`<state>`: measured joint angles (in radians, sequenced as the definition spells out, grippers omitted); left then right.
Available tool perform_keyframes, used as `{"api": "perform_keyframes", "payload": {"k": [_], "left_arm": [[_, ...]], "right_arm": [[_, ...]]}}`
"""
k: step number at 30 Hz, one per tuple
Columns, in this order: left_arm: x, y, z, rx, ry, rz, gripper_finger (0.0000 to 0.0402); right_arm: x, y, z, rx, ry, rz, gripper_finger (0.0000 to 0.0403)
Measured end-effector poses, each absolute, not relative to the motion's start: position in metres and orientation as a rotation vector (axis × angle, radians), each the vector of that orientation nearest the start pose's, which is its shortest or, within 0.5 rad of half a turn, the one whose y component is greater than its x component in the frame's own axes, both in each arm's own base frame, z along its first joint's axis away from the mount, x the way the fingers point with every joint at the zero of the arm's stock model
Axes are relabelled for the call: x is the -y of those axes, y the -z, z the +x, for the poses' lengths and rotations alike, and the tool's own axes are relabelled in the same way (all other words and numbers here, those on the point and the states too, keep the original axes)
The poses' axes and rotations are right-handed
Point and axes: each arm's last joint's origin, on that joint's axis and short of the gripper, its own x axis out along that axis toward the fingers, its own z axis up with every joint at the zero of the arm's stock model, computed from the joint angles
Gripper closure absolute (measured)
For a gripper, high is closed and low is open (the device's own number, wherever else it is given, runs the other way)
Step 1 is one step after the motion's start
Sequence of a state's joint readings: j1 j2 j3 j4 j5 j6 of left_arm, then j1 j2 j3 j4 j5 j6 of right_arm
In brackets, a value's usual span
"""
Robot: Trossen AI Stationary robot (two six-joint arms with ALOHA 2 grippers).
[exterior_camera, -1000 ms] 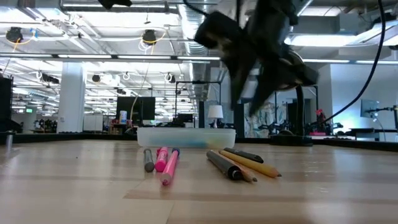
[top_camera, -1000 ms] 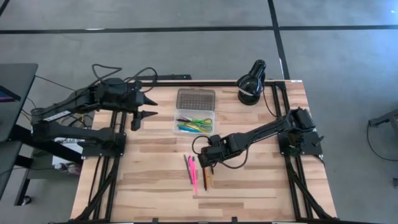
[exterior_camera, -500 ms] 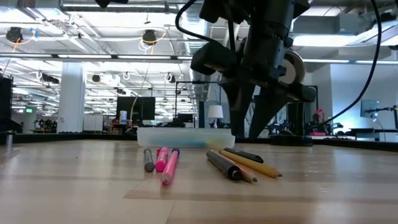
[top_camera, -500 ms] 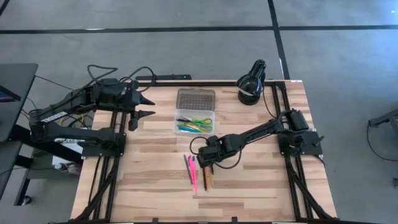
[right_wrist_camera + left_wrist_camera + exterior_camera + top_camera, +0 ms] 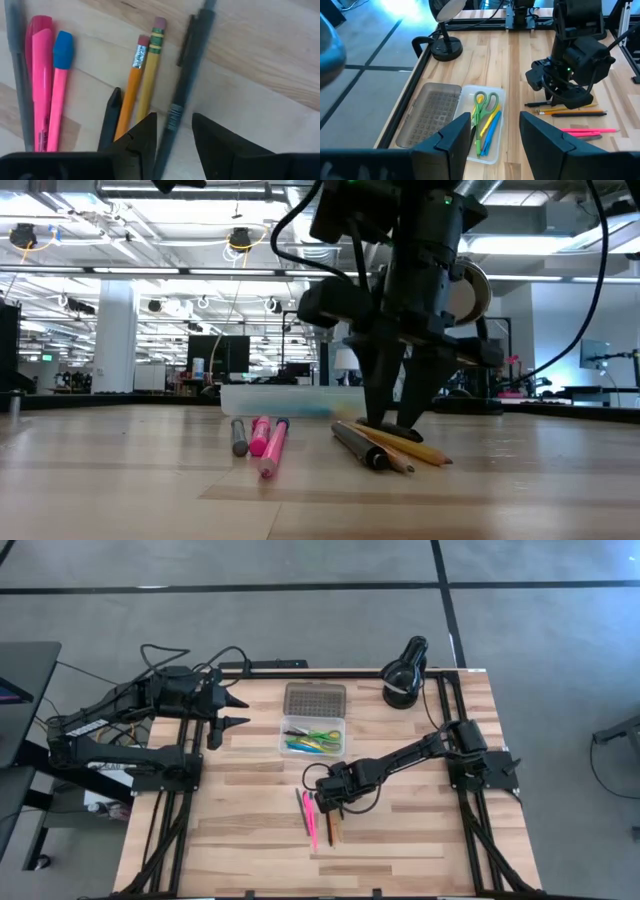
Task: Pick & place school supplies into a supply box
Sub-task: Put the right black pen into the supply box
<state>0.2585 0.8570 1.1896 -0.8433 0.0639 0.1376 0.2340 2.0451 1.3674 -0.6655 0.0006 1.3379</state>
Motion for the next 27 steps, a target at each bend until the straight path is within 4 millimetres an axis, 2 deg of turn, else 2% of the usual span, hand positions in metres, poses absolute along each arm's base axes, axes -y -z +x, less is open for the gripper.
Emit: {"api": "perform_keyframes", "payload": {"k": [8,21,27], "left_arm": [[-0.035,-0.393,0.139,-0.517,-0.156,0.052,0.0237],[-0.035,-0.393,0.139,-0.518,-0.167,0.055,0.0237],[-0.035,-0.392,0.139,-0.525,-0.167,0.054,0.0237]], "right_arm": [[-0.09,-0.137,0.379,-1.227,0.744,0.967,0.0292],[-0.088,-0.135,0.369,-1.277,0.845,0.921,0.0388],[-0.095,-0.135,0.355,-1.383,0.911,0.89,0.0387]]}}
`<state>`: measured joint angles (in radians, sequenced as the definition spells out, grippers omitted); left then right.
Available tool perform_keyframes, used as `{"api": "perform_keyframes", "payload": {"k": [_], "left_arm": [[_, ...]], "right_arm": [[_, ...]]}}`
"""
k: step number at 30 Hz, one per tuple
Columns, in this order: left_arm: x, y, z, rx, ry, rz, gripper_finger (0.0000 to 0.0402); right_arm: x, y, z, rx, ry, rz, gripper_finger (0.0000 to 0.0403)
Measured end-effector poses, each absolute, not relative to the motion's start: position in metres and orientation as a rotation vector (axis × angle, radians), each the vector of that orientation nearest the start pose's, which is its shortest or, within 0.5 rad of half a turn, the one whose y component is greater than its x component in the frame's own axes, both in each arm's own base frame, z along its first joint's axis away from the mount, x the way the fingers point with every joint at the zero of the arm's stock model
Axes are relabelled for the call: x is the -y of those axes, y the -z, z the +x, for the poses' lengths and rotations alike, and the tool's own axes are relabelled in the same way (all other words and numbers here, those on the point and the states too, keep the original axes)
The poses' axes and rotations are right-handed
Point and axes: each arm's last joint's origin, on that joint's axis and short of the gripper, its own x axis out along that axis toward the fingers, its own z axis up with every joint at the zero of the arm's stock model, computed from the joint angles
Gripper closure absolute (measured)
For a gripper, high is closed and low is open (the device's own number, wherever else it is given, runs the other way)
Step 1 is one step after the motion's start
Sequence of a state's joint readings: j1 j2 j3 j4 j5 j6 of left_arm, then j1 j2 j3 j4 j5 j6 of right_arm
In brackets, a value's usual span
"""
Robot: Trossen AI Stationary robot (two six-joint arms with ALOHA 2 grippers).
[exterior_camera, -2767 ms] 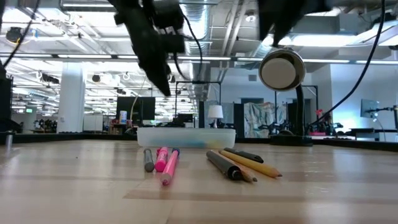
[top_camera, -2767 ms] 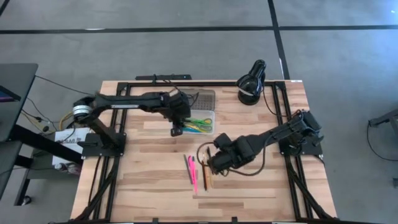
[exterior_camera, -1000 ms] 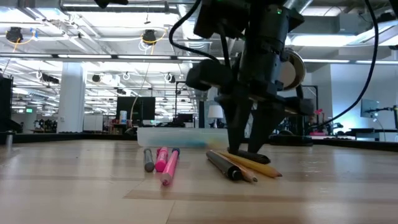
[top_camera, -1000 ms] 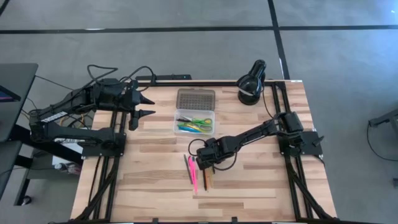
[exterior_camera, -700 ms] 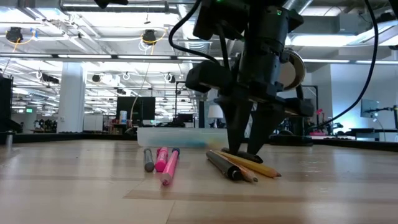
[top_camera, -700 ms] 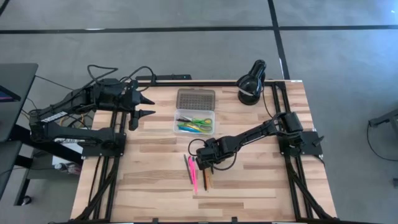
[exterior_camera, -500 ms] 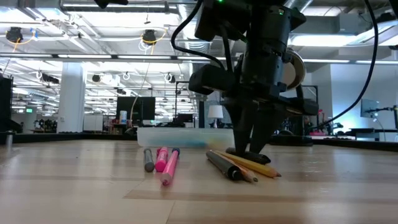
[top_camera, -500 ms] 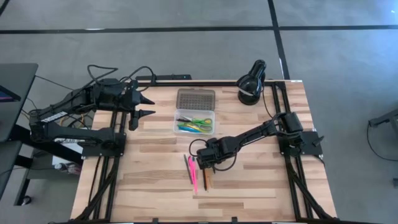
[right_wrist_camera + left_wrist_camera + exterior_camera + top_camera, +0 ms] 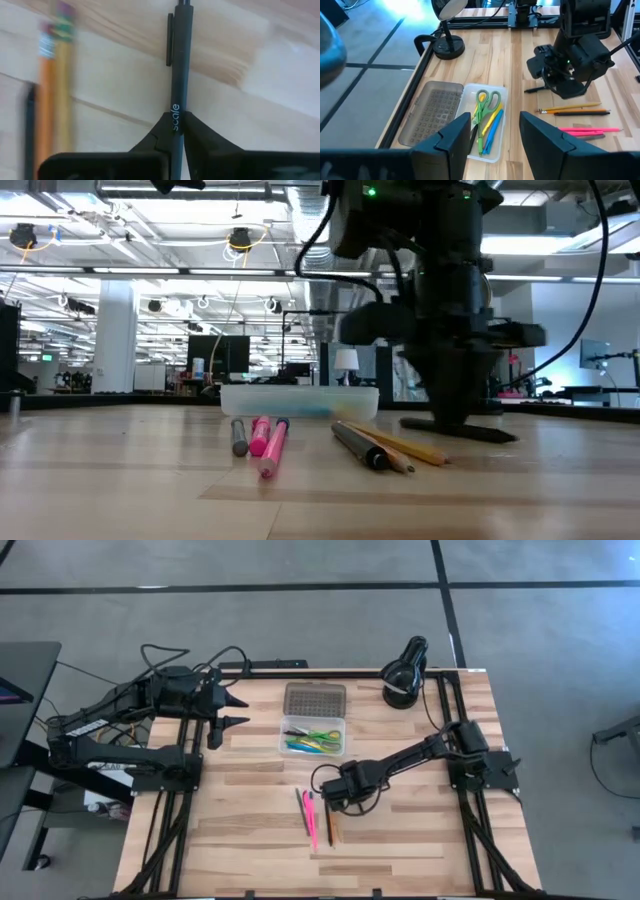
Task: Pick & place school supplies into a supply box
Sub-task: Put the right black pen into the supply box
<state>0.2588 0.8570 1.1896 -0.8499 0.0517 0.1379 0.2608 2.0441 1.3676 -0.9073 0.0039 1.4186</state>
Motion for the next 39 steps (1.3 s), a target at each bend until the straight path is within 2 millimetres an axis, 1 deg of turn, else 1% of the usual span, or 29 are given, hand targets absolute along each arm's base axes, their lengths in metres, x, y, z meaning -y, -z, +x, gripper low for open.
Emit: {"api": "perform_keyframes", "payload": {"k": [3,6,11,18,22,27,35,39], "left_arm": [[-0.035,-0.392,0.139,-0.527,-0.167,0.053,0.0237],[-0.035,-0.391,0.139,-0.53,-0.166,0.053,0.0237],[-0.035,-0.391,0.138,-0.531,-0.172,0.054,0.0237],[-0.035,-0.391,0.138,-0.53,-0.176,0.042,0.0237],[-0.035,-0.391,0.138,-0.529,-0.177,0.036,0.0237],[-0.035,-0.391,0.138,-0.529,-0.179,0.034,0.0237],[-0.035,-0.391,0.138,-0.529,-0.179,0.034,0.0237],[-0.035,-0.391,0.138,-0.529,-0.179,0.035,0.0237]], "right_arm": [[-0.1,-0.135,0.348,-1.447,0.937,0.892,0.0375],[-0.103,-0.135,0.346,-1.486,0.928,0.901,0.0367],[-0.106,-0.134,0.346,-1.487,0.919,0.904,0.0361],[-0.103,-0.134,0.347,-1.493,0.912,0.913,0.0358],[-0.101,-0.134,0.348,-1.501,0.899,0.909,0.0366],[-0.1,-0.134,0.348,-1.505,0.879,0.888,0.0394],[-0.1,-0.138,0.347,-1.488,0.867,0.878,0.039],[-0.1,-0.147,0.347,-1.453,0.842,0.885,0.0396]]}}
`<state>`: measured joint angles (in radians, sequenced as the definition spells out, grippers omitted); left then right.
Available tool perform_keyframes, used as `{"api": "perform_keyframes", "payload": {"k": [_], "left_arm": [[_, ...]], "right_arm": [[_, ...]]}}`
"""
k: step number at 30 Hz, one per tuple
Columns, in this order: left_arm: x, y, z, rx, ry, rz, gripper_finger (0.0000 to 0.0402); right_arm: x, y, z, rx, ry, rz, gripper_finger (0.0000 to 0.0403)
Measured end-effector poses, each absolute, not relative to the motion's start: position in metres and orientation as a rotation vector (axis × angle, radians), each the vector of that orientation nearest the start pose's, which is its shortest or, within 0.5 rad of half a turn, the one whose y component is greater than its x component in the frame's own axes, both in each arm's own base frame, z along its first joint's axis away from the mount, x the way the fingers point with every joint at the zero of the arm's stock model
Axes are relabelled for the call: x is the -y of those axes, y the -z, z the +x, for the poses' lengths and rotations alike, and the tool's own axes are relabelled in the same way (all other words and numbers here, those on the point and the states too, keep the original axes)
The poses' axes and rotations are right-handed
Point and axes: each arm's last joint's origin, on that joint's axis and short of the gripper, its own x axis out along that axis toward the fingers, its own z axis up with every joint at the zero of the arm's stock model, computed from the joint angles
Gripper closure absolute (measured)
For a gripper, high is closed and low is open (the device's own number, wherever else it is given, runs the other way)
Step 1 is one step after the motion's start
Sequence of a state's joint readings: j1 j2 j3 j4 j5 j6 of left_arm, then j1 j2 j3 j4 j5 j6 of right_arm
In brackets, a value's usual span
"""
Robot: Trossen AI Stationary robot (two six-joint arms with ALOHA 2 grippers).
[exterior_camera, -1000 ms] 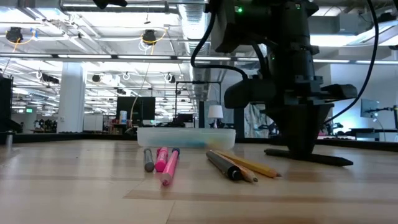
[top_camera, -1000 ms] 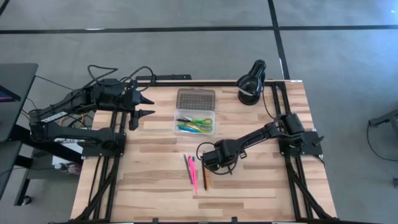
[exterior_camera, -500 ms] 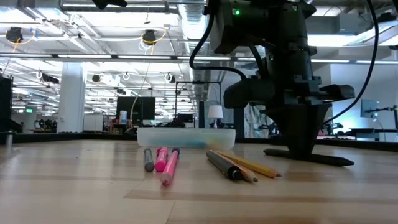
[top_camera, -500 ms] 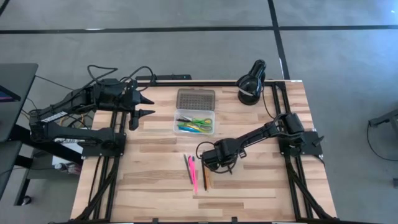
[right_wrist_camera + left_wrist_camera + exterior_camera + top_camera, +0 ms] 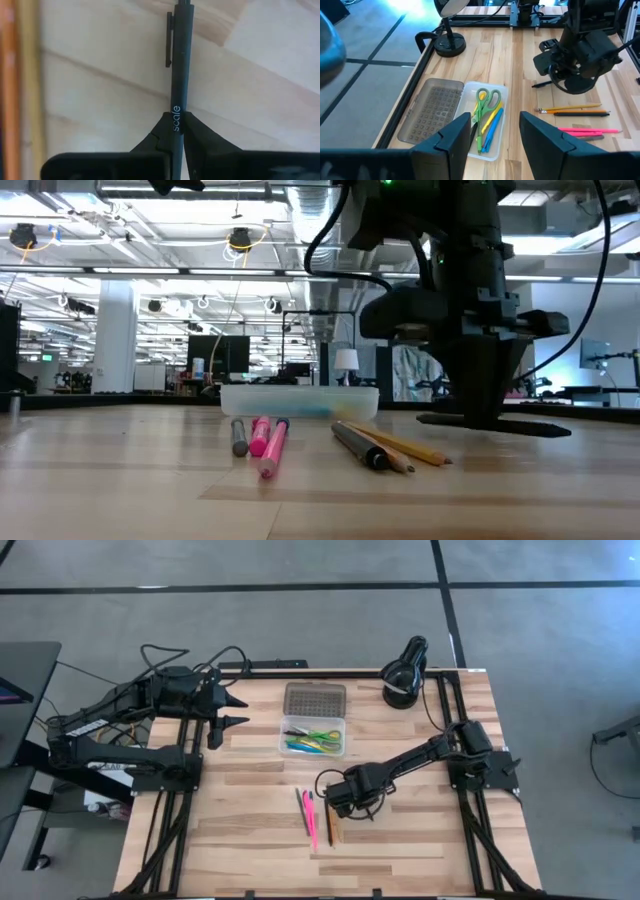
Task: Pick & place school supplies into a supply box
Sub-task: Put the right black pen into the supply box
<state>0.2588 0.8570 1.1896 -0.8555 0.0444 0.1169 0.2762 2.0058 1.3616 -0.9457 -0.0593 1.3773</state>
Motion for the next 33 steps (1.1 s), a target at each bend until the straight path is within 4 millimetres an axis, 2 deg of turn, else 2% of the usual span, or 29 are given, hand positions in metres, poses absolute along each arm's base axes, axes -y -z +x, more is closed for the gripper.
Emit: {"api": "perform_keyframes", "payload": {"k": [11,16,23,33], "left_arm": [[-0.035,-0.392,0.138,-0.53,-0.184,0.041,0.0237],[-0.035,-0.391,0.138,-0.533,-0.183,0.042,0.0237],[-0.035,-0.391,0.138,-0.533,-0.185,0.035,0.0237],[-0.035,-0.391,0.138,-0.525,-0.207,-0.047,0.0237]], "right_arm": [[-0.097,-0.184,0.35,-1.31,0.743,0.857,0.0396],[-0.084,-0.206,0.357,-1.225,0.659,0.769,0.0395],[-0.039,-0.221,0.37,-1.197,0.553,0.61,0.0395],[0.034,-0.226,0.382,-1.128,0.396,0.382,0.0395]]}}
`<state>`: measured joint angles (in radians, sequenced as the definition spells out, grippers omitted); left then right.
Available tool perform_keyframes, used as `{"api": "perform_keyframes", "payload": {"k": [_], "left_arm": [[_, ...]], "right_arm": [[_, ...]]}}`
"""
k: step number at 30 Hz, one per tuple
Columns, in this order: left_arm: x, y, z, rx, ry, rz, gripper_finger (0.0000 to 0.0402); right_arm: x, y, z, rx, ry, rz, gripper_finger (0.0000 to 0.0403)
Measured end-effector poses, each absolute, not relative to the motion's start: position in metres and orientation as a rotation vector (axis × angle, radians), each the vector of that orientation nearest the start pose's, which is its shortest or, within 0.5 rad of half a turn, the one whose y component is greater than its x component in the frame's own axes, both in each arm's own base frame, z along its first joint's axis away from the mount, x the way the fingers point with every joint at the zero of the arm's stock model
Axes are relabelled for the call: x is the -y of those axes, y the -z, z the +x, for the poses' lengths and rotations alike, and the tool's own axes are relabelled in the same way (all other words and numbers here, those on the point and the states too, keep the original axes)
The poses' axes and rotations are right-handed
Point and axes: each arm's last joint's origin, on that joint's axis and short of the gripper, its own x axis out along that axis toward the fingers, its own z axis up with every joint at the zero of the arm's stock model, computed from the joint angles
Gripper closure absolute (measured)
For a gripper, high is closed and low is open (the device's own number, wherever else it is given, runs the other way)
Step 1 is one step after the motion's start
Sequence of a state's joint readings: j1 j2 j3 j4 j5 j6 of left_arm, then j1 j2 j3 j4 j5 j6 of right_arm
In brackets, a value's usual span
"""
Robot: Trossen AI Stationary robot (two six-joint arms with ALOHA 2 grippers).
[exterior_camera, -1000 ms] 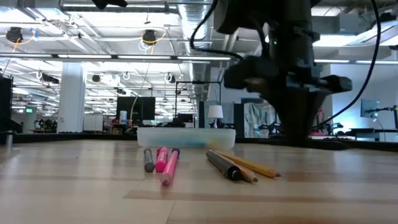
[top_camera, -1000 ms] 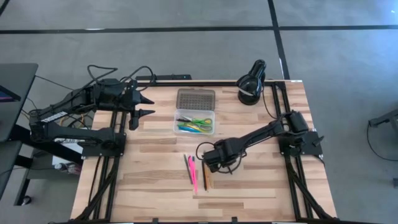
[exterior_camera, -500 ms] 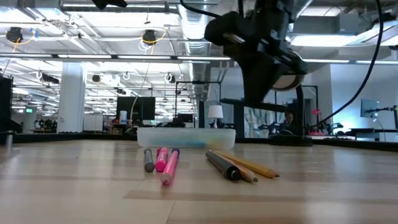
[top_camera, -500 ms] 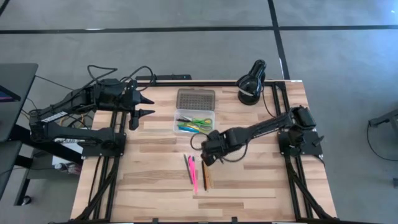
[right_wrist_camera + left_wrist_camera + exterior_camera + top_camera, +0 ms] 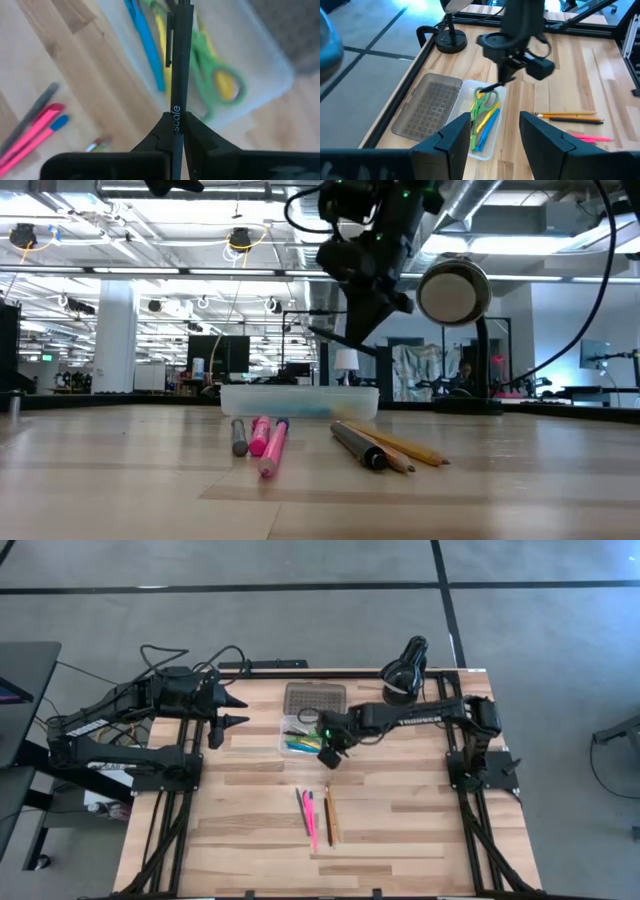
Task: Pick & place school supplies into a supply box
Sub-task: Put the right black pen into the supply box
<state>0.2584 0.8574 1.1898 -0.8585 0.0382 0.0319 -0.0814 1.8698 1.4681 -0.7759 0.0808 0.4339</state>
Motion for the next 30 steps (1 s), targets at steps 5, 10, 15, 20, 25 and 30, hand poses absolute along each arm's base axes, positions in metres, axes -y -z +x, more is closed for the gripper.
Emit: {"api": "perform_keyframes", "payload": {"k": [5,10,15,20,25,30], "left_arm": [[-0.035,-0.391,0.138,-0.519,-0.218,-0.096,0.0237],[-0.035,-0.392,0.139,-0.511,-0.23,-0.135,0.0237],[-0.036,-0.393,0.139,-0.485,-0.264,-0.156,0.0237],[-0.037,-0.396,0.141,-0.452,-0.275,-0.168,0.0237],[-0.037,-0.397,0.141,-0.446,-0.287,-0.175,0.0237],[-0.038,-0.397,0.141,-0.442,-0.304,-0.175,0.0237]], "right_arm": [[0.058,-0.229,0.386,-1.071,0.339,0.272,0.0395],[0.076,-0.234,0.391,-0.985,0.282,0.236,0.0395],[0.081,-0.227,0.398,-0.966,0.255,0.195,0.0395],[0.082,-0.206,0.399,-1.048,0.251,0.198,0.0395],[0.089,-0.206,0.402,-1.014,0.324,0.184,0.0395],[0.096,-0.203,0.4,-1.035,0.288,0.206,0.0386]]}}
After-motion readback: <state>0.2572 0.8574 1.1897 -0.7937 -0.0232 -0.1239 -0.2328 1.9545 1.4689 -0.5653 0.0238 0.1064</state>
